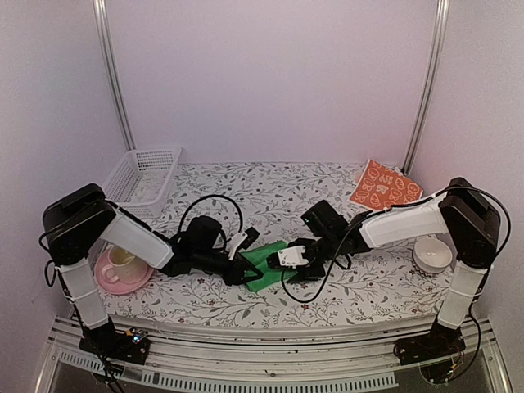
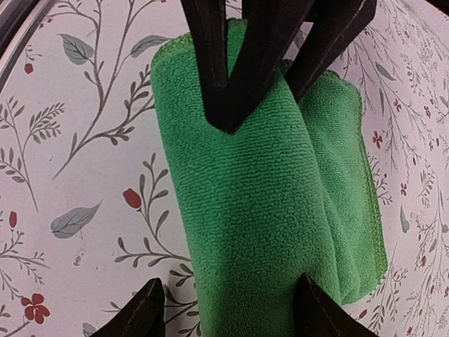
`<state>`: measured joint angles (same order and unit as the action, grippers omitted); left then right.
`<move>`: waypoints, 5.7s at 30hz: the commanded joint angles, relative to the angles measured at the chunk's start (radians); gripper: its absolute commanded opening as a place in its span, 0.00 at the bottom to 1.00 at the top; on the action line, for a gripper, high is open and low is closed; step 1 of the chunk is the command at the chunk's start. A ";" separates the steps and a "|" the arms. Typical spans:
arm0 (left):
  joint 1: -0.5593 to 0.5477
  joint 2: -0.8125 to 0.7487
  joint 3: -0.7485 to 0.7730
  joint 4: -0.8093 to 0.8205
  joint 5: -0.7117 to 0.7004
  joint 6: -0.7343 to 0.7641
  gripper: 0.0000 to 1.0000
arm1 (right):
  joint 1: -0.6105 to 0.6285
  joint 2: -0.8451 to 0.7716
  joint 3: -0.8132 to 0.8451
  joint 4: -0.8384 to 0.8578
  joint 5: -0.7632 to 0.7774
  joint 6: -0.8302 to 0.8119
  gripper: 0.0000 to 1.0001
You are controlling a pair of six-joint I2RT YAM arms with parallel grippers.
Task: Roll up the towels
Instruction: Roll the towel at the center of the board.
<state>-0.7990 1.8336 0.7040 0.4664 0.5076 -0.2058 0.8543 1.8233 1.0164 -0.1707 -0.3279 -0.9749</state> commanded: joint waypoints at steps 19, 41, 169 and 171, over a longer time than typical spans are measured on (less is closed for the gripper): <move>0.030 -0.327 -0.153 -0.191 -0.228 0.060 0.85 | 0.048 0.110 0.088 -0.112 0.088 0.044 0.11; -0.281 -0.311 -0.189 0.019 -0.385 0.224 0.77 | 0.047 0.176 0.296 -0.527 -0.094 0.029 0.13; -0.015 -0.218 -0.148 -0.089 -0.392 -0.150 0.10 | 0.105 0.114 0.283 -0.230 0.063 0.034 0.67; 0.001 -0.214 -0.156 -0.085 -0.370 -0.151 0.09 | 0.101 0.087 0.269 -0.229 0.042 0.012 0.69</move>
<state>-0.8486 1.6184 0.5800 0.3702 0.1371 -0.3401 0.9649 1.9636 1.2934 -0.3767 -0.2447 -0.9356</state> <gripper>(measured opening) 0.101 0.679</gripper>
